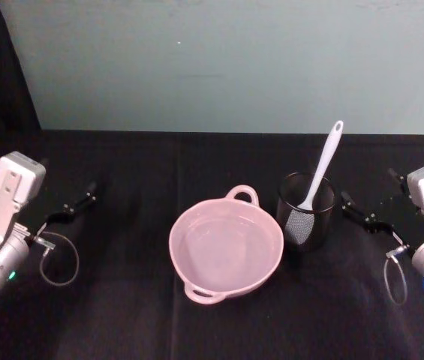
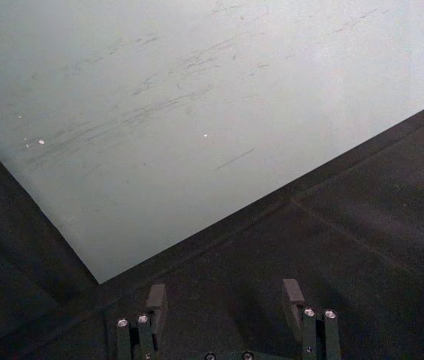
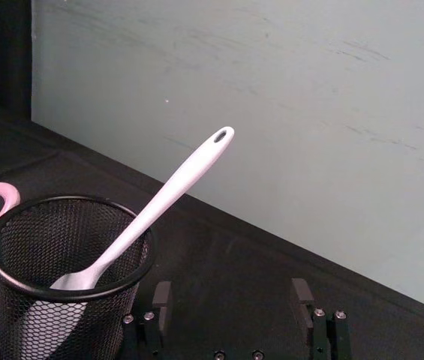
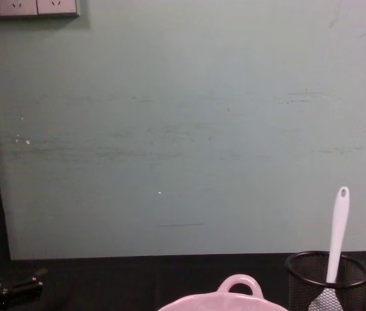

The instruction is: Use the one hand to pick up the spoon and stir the clear water in the bowl.

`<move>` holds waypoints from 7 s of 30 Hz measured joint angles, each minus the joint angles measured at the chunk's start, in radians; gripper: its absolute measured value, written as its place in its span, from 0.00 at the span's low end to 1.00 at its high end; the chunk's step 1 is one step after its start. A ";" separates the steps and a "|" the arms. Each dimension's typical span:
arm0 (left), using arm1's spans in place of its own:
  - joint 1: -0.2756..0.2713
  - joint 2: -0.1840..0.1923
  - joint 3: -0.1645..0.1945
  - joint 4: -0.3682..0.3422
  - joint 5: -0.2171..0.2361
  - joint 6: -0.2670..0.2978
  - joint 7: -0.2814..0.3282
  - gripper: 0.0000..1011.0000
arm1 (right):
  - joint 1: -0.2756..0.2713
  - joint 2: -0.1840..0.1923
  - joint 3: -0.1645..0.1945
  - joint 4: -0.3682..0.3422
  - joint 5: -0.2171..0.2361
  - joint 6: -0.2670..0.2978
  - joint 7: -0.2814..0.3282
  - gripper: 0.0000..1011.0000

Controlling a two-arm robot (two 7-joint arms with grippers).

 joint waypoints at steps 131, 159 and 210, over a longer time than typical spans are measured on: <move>0.000 0.000 0.000 0.000 0.000 0.000 0.000 0.99 | 0.125 0.094 0.107 -0.214 0.538 0.152 0.510 0.11; 0.000 0.000 0.000 0.000 0.000 0.000 0.000 0.99 | 0.129 0.092 0.102 -0.204 0.542 0.152 0.511 0.11; 0.000 0.000 0.000 0.000 0.000 0.000 0.000 0.99 | 0.129 0.092 0.101 -0.203 0.543 0.152 0.512 0.11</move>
